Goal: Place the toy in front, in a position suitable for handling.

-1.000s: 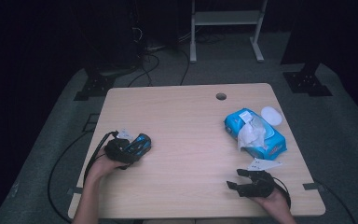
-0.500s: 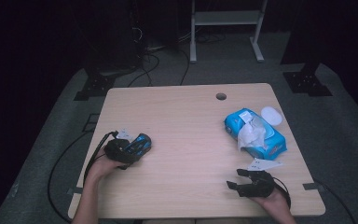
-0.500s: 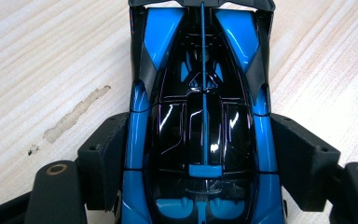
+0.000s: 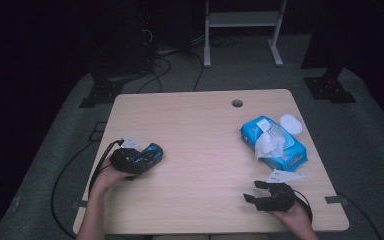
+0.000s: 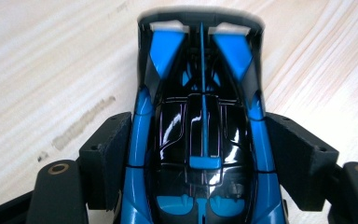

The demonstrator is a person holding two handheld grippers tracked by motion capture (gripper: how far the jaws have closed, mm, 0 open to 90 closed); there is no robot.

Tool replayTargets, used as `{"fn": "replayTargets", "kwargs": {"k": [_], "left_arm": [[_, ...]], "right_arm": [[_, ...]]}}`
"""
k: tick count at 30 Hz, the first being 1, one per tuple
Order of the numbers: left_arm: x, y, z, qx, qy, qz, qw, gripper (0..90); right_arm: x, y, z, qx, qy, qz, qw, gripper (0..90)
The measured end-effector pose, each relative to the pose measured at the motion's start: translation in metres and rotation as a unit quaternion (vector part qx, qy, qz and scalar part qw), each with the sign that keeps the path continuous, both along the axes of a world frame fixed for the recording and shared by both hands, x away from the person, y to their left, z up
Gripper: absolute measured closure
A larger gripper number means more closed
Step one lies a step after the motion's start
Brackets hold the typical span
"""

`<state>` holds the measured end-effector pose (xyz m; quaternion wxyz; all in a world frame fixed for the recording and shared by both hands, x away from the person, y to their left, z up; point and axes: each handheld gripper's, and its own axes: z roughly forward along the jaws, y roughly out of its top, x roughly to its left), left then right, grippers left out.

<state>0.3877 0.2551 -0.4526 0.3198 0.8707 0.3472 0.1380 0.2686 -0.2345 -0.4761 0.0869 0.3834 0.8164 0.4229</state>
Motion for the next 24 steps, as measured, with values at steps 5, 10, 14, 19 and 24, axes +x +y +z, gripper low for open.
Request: {"fn": "replayTargets", "kwargs": {"k": [5,10,14,19,24], "left_arm": [[0.0000,-0.0018,-0.0033,0.027,0.007,-0.006,0.9996,26.5],[0.0003,-0.0026,-0.0035,0.031,0.009,-0.005,0.9995,26.4],[0.0020,-0.0051,-0.0028,0.040,0.016,-0.004,0.9991,26.3],[0.0050,-0.0080,-0.0042,0.045,0.028,0.000,0.9986,26.2],[0.0055,-0.0052,-0.0043,0.038,0.042,0.002,0.9984,26.0]], "right_arm": [[0.0007,0.0004,-0.0007,-0.001,0.001,0.000,1.0000,30.5],[-0.0001,0.0000,0.0001,0.002,0.000,-0.002,1.0000,30.5],[0.0006,0.0002,-0.0004,0.001,0.002,-0.003,1.0000,30.5],[0.0007,-0.0006,0.0008,0.007,-0.001,-0.006,1.0000,30.5],[0.0013,-0.0021,0.0010,0.010,-0.001,-0.006,0.9999,30.5]]}}
